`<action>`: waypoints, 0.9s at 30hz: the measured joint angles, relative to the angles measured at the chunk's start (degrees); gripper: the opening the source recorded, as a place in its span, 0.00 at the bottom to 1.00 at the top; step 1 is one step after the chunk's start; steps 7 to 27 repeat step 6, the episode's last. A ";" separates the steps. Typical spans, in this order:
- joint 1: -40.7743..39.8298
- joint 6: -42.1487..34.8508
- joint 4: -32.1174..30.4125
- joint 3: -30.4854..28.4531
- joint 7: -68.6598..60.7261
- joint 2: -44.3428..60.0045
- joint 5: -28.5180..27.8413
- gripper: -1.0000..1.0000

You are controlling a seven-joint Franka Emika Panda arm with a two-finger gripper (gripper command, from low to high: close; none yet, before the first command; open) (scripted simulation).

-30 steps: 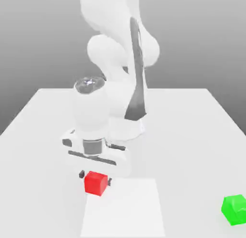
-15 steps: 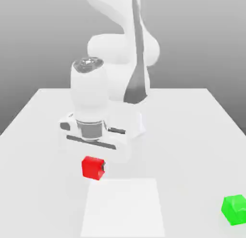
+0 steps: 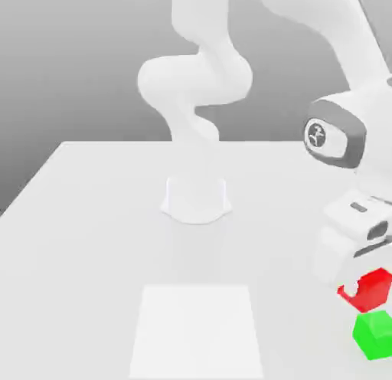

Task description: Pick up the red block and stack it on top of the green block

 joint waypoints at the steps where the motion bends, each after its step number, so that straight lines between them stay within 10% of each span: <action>1: 0.70 1.64 0.32 -0.60 0.74 2.03 -1.11 0.00; 2: 1.56 3.26 0.54 -1.47 1.31 3.93 -1.97 1.00; 27: 1.56 3.26 0.54 -1.47 1.31 3.93 -1.97 1.00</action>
